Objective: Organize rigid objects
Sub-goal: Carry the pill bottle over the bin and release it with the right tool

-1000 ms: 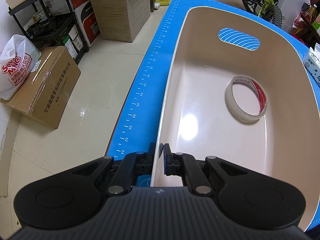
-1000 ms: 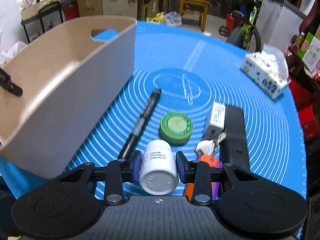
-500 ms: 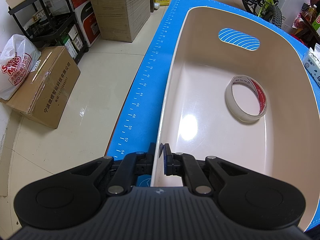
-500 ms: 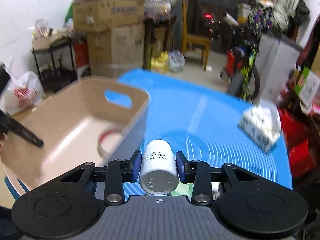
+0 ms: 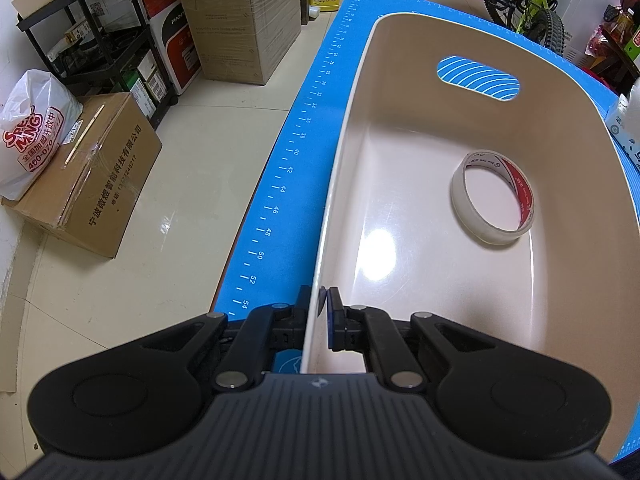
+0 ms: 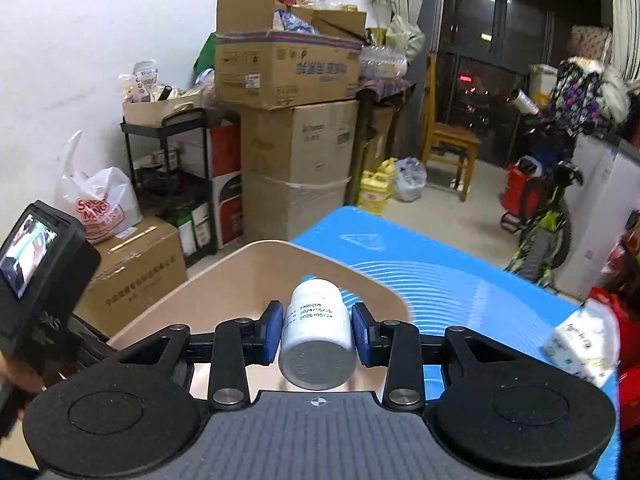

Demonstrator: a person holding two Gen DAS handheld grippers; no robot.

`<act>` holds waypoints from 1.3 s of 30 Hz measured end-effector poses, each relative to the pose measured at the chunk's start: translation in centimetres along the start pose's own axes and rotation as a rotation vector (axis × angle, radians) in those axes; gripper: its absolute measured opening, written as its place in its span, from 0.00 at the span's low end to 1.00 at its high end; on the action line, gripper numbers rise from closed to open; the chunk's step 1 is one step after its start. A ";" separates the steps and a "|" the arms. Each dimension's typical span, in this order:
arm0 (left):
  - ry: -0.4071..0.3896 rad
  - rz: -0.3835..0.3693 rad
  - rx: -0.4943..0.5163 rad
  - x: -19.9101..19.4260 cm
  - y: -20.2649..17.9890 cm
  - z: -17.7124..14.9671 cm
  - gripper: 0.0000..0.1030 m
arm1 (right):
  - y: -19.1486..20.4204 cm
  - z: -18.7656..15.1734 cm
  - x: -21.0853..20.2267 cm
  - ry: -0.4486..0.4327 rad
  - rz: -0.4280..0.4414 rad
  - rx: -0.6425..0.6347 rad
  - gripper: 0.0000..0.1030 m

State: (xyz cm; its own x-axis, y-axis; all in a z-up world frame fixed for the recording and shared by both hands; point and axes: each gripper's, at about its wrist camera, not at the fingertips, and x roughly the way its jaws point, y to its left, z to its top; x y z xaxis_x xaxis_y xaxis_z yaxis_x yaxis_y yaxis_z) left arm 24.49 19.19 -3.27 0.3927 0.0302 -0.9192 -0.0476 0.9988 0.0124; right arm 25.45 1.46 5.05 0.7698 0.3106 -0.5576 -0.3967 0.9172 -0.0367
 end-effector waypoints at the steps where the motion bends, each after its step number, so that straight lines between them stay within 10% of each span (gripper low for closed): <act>1: 0.000 -0.001 0.000 0.0 0.0 0.0 0.09 | 0.4 0.0 0.4 0.008 0.005 0.001 0.43; 25: -0.002 -0.001 0.000 -0.1 0.1 0.0 0.08 | 5.2 -5.6 8.9 0.399 -0.066 -0.068 0.44; 39: -0.003 -0.001 -0.002 -0.3 0.1 0.1 0.09 | 4.1 -4.1 4.9 0.232 -0.072 0.013 0.70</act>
State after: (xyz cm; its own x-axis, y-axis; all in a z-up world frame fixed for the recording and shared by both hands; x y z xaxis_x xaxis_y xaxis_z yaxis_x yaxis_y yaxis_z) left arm 24.42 19.33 -2.98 0.3953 0.0296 -0.9181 -0.0491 0.9987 0.0110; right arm 25.54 5.70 -1.28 0.6595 0.1801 -0.7298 -0.3372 0.9386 -0.0731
